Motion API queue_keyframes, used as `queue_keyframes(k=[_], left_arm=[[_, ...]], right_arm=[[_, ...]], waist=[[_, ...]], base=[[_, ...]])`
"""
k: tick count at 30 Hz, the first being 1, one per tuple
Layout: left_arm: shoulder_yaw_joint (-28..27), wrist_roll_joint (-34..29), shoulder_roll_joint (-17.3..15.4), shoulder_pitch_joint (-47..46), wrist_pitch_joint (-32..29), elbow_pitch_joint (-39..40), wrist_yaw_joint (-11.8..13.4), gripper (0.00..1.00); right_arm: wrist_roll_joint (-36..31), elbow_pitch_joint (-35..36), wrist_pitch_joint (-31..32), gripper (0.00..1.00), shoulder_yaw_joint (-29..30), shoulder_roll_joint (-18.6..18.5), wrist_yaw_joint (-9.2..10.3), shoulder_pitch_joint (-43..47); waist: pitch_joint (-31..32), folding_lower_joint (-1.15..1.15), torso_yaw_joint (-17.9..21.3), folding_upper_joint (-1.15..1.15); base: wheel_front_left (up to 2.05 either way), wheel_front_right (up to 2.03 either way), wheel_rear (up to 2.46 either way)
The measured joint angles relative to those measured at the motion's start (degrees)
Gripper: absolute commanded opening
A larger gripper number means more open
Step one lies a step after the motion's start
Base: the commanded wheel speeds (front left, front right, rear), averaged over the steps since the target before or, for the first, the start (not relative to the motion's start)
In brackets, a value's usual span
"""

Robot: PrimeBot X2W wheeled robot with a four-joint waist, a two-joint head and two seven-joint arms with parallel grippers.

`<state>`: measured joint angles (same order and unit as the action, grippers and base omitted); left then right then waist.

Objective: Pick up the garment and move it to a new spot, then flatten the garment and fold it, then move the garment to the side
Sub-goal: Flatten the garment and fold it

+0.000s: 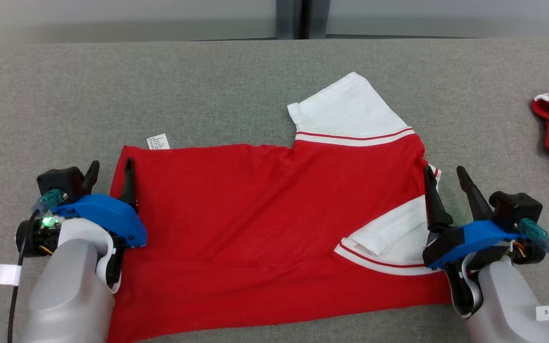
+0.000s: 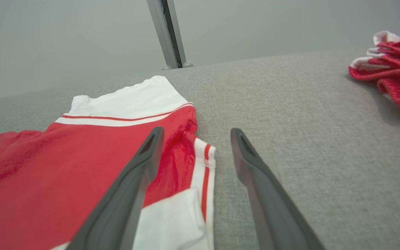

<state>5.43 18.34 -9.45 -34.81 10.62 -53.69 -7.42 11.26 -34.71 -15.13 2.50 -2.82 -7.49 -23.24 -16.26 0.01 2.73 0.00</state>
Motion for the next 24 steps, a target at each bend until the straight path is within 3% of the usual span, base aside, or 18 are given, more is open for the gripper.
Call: queue_keyframes(k=[10, 12, 13, 14, 15, 16, 24], left_arm=[[5.05, 2.46, -1.18, -4.61, 0.79, -7.06, -0.01, 1.00], [6.62, 2.92, -1.03, -5.19, 1.02, -7.72, -0.01, 0.91], [7.26, 2.98, -1.02, -5.41, 1.10, -8.00, -0.01, 0.80], [7.94, 3.41, -1.03, -5.64, 1.13, -8.33, -0.01, 0.59], [8.48, 3.66, -1.03, -5.95, 1.22, -8.65, -0.01, 0.46], [9.26, 3.66, -1.08, -6.37, 1.35, -9.01, -0.01, 0.00], [11.41, 4.32, -1.51, -8.72, 3.70, -10.22, 0.27, 0.00]], right_arm=[[-1.14, 0.40, 0.00, 1.00, -1.68, -0.41, 0.00, -4.72], [-1.16, 0.23, 0.01, 1.00, -2.38, -0.59, 0.00, -5.63], [-1.24, 0.15, 0.21, 1.00, -2.76, -0.77, 0.00, -6.17], [-1.31, 0.07, 0.44, 1.00, -3.12, -0.99, 0.00, -6.78], [-1.36, -0.05, 0.69, 1.00, -3.47, -1.25, 0.00, -7.48], [-1.54, -0.26, 1.27, 1.00, -3.98, -1.56, 0.00, -8.27], [-3.35, -3.34, 6.65, 1.00, -6.92, -5.11, 0.00, -15.74]], waist=[[-2.12, 0.00, 0.27, 0.00], [-2.37, 0.00, 0.13, 0.00], [-2.47, 0.00, 0.05, 0.00], [-2.57, -0.01, -0.03, 0.00], [-2.70, 0.00, -0.13, 0.00], [-2.83, 0.00, -0.25, 0.00], [-3.83, -0.01, -1.84, 0.00]], base=[[0.00, 0.00, 0.00], [0.00, 0.00, 0.00], [0.00, 0.00, 0.00], [0.00, 0.00, 0.00], [0.00, 0.00, 0.00], [0.00, 0.00, 0.00], [0.00, 0.00, 0.00]])
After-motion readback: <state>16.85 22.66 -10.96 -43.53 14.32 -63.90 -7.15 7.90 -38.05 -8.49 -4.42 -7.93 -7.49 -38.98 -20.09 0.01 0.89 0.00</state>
